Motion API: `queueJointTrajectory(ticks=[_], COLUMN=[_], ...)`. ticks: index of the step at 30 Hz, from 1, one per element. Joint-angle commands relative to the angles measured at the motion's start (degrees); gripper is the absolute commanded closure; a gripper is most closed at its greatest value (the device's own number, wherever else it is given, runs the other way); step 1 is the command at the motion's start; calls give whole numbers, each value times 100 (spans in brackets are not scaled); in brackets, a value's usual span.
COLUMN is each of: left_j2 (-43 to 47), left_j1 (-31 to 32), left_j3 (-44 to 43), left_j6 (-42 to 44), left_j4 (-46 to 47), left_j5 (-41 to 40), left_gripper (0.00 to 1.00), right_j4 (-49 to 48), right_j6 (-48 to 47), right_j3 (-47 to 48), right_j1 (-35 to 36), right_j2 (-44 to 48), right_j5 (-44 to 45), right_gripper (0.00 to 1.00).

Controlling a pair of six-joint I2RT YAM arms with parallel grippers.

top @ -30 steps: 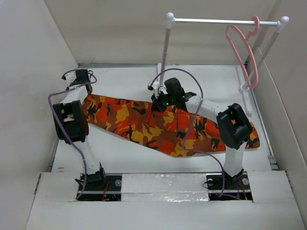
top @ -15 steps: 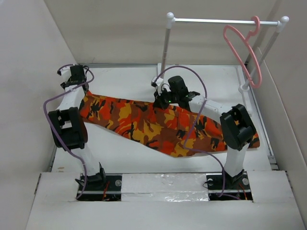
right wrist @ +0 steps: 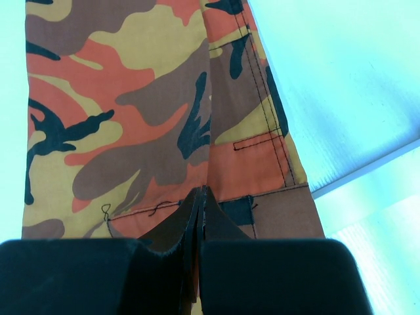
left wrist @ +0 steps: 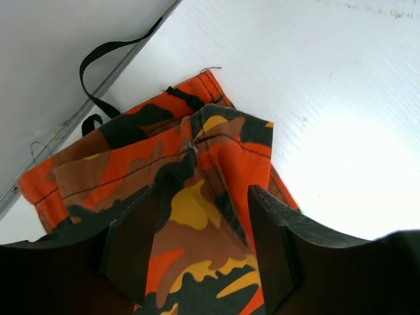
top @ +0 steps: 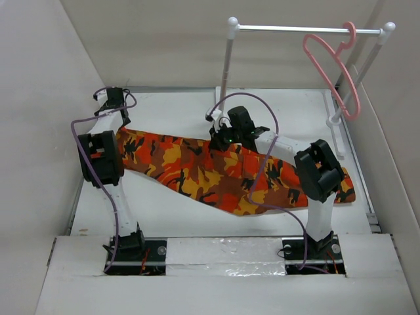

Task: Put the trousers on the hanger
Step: Fold the trousers at the center of the board.

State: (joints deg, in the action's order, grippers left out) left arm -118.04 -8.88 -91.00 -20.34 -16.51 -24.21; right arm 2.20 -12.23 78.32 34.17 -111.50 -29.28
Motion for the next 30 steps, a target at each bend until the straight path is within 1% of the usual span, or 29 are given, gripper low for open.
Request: queueJointTrajectory(ticks=[1, 3, 4, 6, 7, 9, 10, 11, 14, 15, 18, 19, 20, 22, 24, 25, 30], left_j2=[-26, -44, -79, -131, -193, -220, -176, -132, 210, 489, 1079, 1455, 1616, 2089, 2276, 2337, 2110], left_j1=[-17, -17, -17, -17, -17, -17, -17, -17, -17, -17, -17, -17, -86, -210, -272, -272, -272], left_j3=[-260, -216, -225, -251, -295, -348, -296, -243, -50, 125, 564, 836, 960, 1284, 1418, 1445, 1261], left_j6=[91, 152, 153, 162, 170, 127, 74, 48, -207, -277, -322, -287, -243, -190, -173, -129, -76], left_j4=[-54, 60, 60, 78, 69, 8, 25, 69, -9, -36, 113, 148, 227, 289, 281, 263, -88], left_j5=[-102, -119, -172, -233, -277, -347, -435, -488, -997, -1268, -1595, -1753, -1806, -1667, -1640, -1762, -1920], left_gripper=[50, 53, 57, 63, 71, 83, 95, 99, 100, 100, 100, 100, 100, 100, 100, 100, 100], right_j4=[-387, -413, -404, -422, -431, -457, -466, -466, -483, -483, -650, -711, -790, -817, -817, -817, -668], right_j6=[-43, -43, -34, -34, -34, -34, -25, -25, -25, -25, 10, 62, 71, 98, 115, 107, 36], right_j3=[113, 104, 95, 60, 43, 8, -19, -28, -63, -80, -221, -265, -300, -283, -195, -151, 182], right_j1=[10, 10, 10, 10, 10, 10, -42, -42, -42, -95, -148, -148, -148, -201, -201, -201, -253], right_j2=[6, -3, -12, 6, 23, 50, 58, 76, 129, 190, 348, 444, 480, 515, 463, 463, 191], right_j5=[-113, -122, -131, -148, -148, -140, -140, -131, -87, -70, -61, -34, 9, 62, 106, 106, 308], right_gripper=[100, 100, 100, 100, 100, 100, 100, 100, 100, 100, 100, 100, 100, 100, 100, 100, 100])
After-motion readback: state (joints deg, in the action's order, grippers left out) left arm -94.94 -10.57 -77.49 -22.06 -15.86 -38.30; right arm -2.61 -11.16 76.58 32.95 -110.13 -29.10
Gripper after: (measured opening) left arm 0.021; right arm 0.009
